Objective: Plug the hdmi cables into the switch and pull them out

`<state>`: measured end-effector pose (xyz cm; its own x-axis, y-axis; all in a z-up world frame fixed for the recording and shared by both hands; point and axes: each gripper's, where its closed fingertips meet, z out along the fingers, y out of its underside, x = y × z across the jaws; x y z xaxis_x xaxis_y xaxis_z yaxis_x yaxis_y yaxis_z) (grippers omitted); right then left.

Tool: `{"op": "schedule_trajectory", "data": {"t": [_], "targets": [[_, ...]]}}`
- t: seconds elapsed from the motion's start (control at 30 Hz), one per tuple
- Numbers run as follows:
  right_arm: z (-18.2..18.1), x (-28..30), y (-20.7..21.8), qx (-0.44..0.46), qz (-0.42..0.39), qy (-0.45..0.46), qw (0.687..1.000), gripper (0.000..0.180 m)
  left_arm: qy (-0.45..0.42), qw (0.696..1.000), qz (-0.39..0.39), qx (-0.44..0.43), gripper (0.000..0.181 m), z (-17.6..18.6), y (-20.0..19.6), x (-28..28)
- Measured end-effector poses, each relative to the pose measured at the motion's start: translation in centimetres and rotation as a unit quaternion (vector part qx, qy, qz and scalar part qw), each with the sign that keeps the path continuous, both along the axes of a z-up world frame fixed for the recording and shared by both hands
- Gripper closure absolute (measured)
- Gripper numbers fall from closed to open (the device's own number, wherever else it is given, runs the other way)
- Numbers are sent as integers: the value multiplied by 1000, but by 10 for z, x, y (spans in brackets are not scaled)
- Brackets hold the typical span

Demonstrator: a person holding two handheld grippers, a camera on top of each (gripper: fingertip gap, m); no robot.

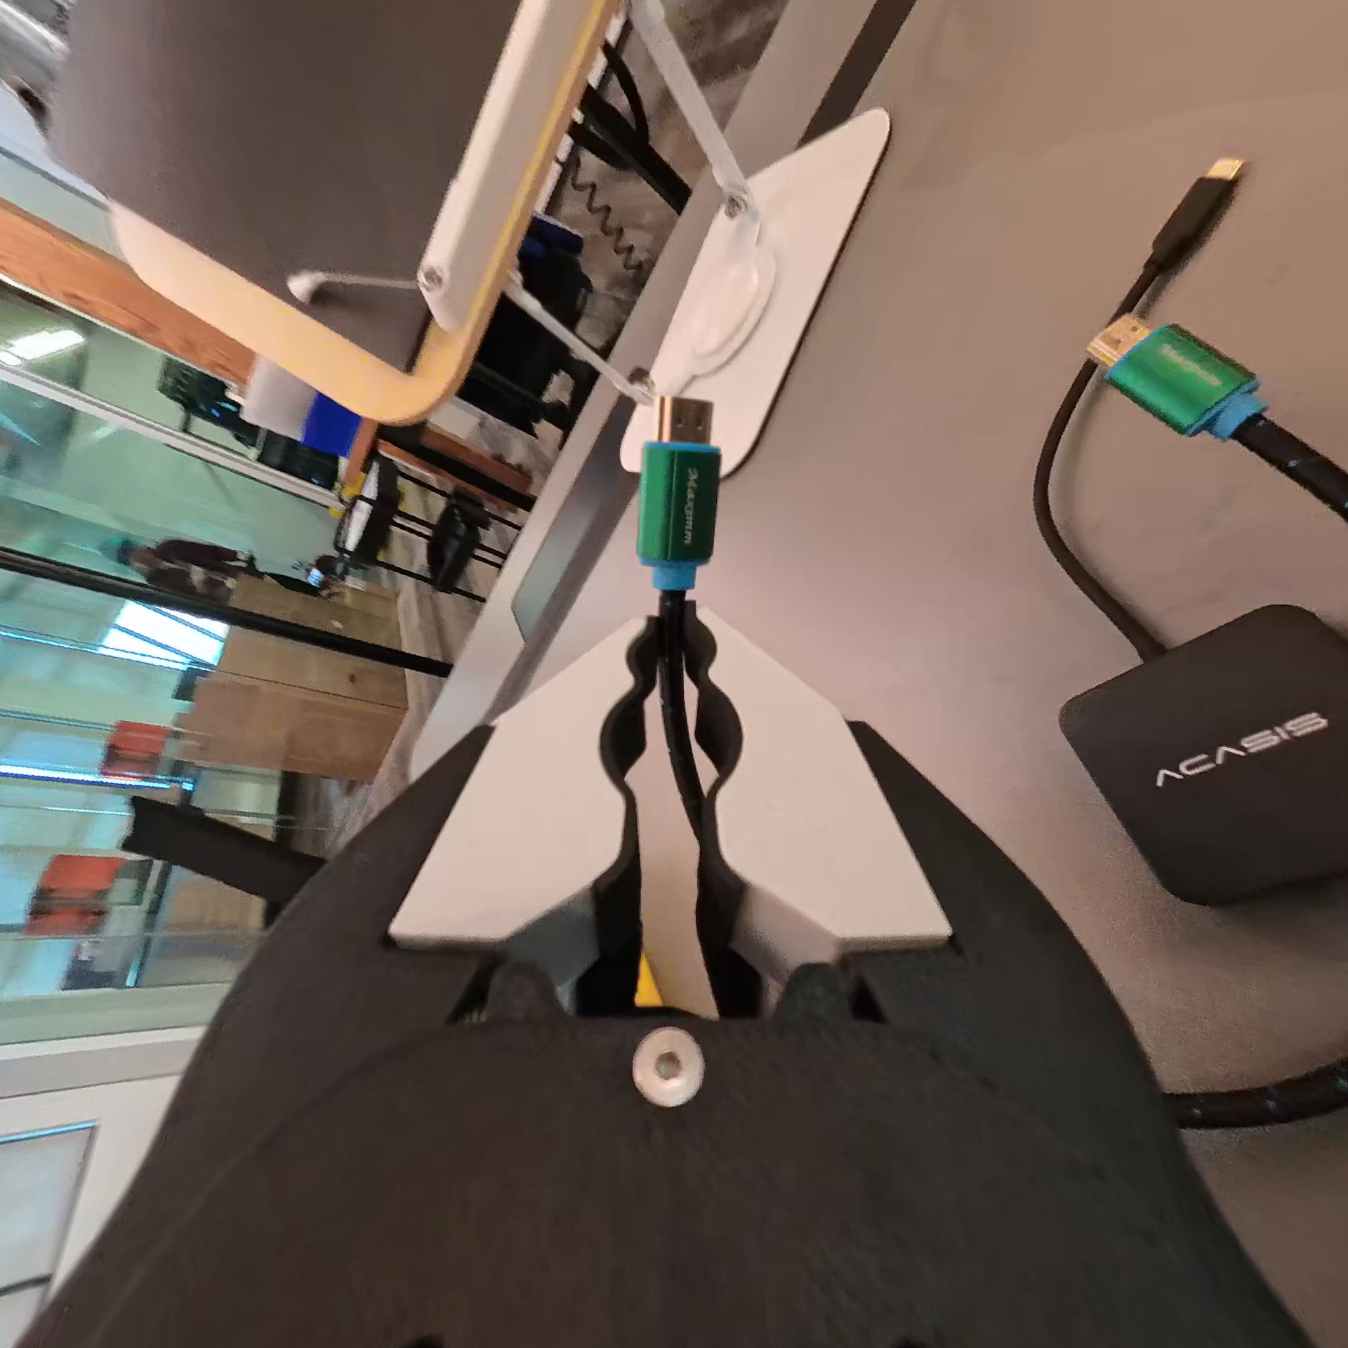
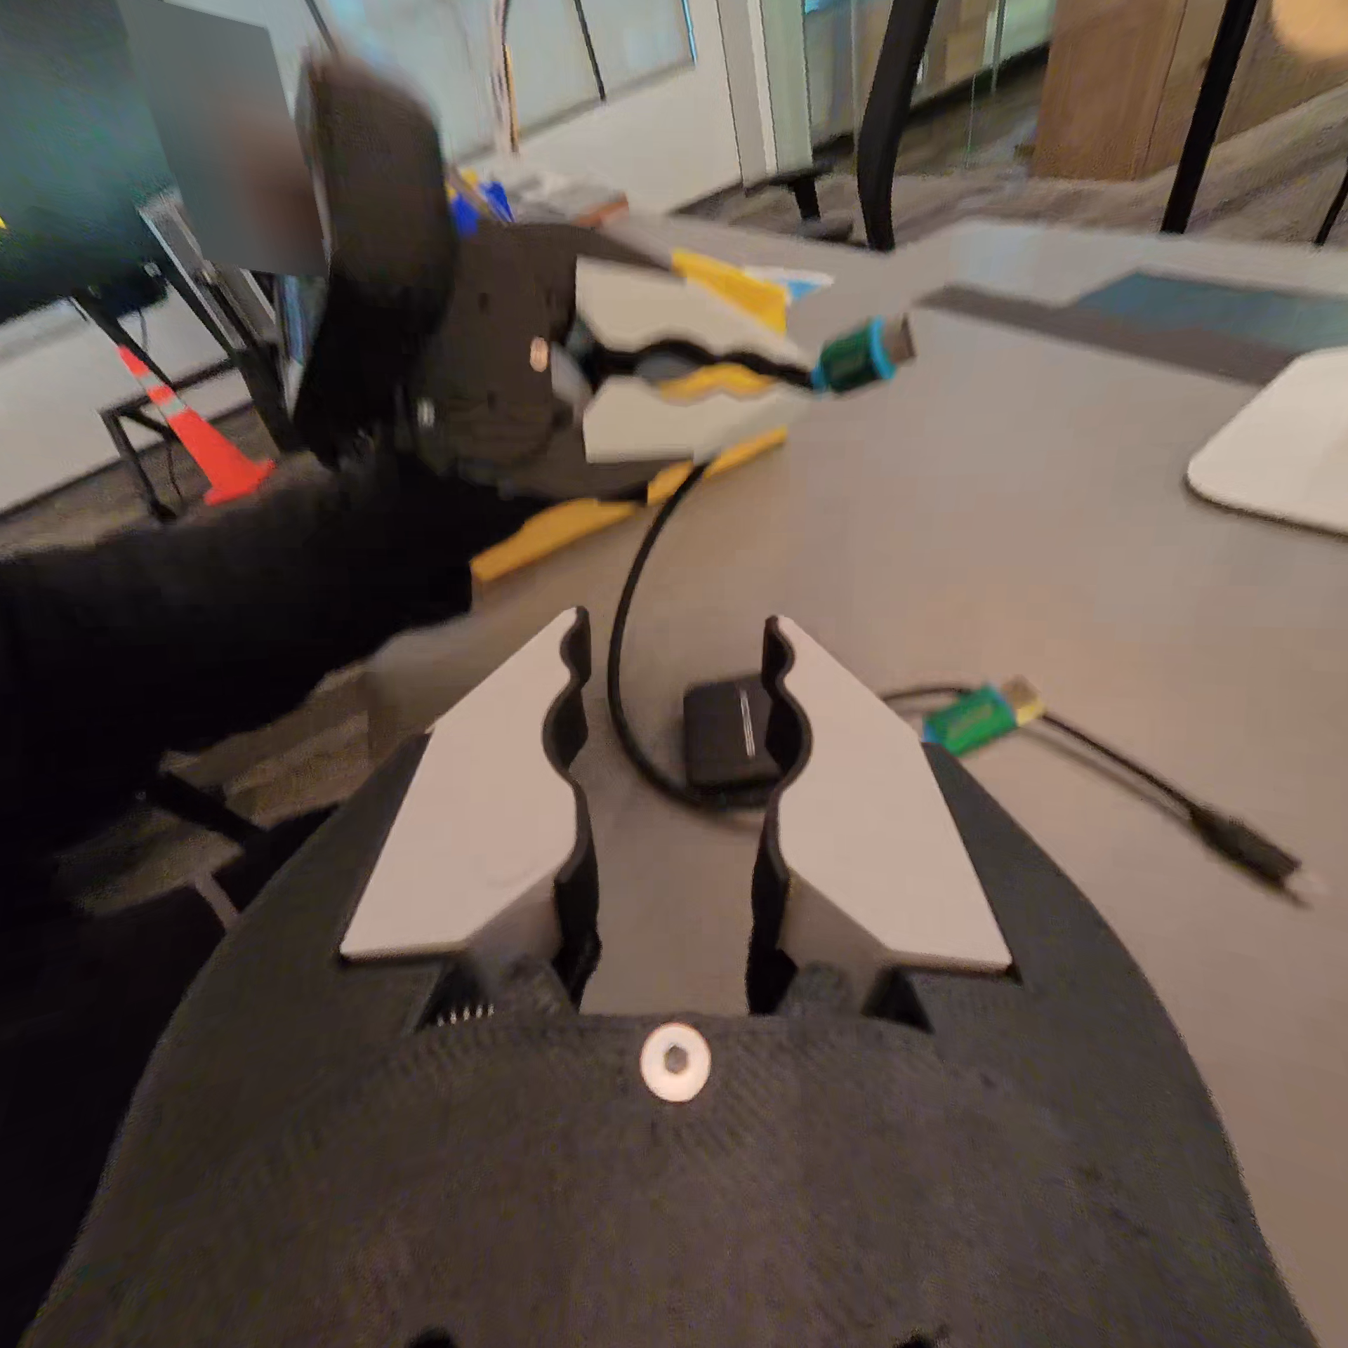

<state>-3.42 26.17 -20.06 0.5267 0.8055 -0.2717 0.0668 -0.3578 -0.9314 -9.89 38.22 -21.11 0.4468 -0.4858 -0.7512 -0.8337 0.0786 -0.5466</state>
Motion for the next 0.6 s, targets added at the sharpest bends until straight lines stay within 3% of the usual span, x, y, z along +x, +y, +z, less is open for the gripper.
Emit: {"op": "schedule_trajectory", "data": {"t": [0.17,0.47,0.53,0.6], "targets": [[34,-19,36,-25,-29,90,995,131,22,999,-15,33,177,8,-15,9],[20,-22,60,-159,-40,271,948,129,57,991,-63,99,177,8,-43,36],[20,-21,60,-169,-28,287,942,132,59,990,-71,103,177,5,-46,41],[15,-21,58,-165,-20,274,947,149,56,991,-74,101,177,5,-48,44]]}}
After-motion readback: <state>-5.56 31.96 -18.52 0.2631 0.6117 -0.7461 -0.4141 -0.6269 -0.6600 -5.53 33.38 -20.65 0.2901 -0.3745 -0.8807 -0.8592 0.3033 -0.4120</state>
